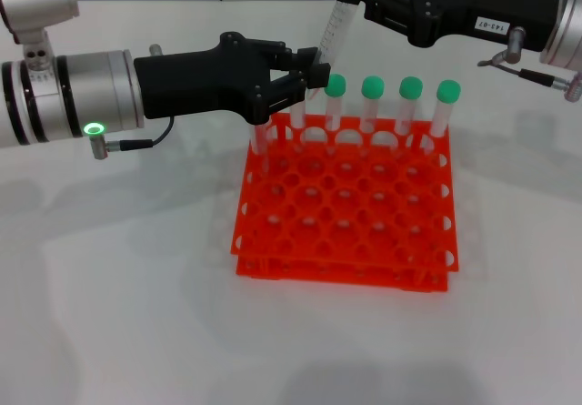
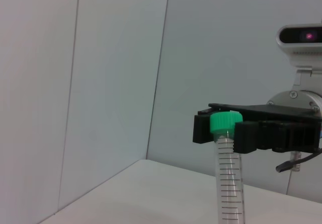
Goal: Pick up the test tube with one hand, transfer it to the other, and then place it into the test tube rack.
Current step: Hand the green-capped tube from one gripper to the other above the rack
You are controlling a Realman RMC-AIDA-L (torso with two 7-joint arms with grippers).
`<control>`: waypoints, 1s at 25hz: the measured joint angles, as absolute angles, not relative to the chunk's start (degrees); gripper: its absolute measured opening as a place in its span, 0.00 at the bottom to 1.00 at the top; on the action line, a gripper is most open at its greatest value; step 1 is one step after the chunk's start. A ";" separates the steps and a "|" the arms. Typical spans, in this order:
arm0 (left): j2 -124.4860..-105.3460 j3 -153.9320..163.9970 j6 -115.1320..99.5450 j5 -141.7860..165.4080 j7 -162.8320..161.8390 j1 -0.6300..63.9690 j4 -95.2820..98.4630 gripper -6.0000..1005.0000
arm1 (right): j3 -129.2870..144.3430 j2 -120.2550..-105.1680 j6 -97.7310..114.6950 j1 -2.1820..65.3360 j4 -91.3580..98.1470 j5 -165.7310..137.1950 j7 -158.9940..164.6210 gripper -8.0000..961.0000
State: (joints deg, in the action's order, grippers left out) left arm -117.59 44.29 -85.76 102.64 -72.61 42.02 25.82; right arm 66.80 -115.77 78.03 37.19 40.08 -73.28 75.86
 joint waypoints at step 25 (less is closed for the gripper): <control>-118.35 43.97 -84.32 101.47 -72.28 41.00 26.57 0.05 | 66.80 -115.57 77.92 36.87 40.44 -73.53 75.85 0.28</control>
State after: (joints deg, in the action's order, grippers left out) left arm -118.35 43.97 -84.32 101.47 -72.28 41.00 26.57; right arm 66.80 -115.57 77.92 36.87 40.44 -73.53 75.85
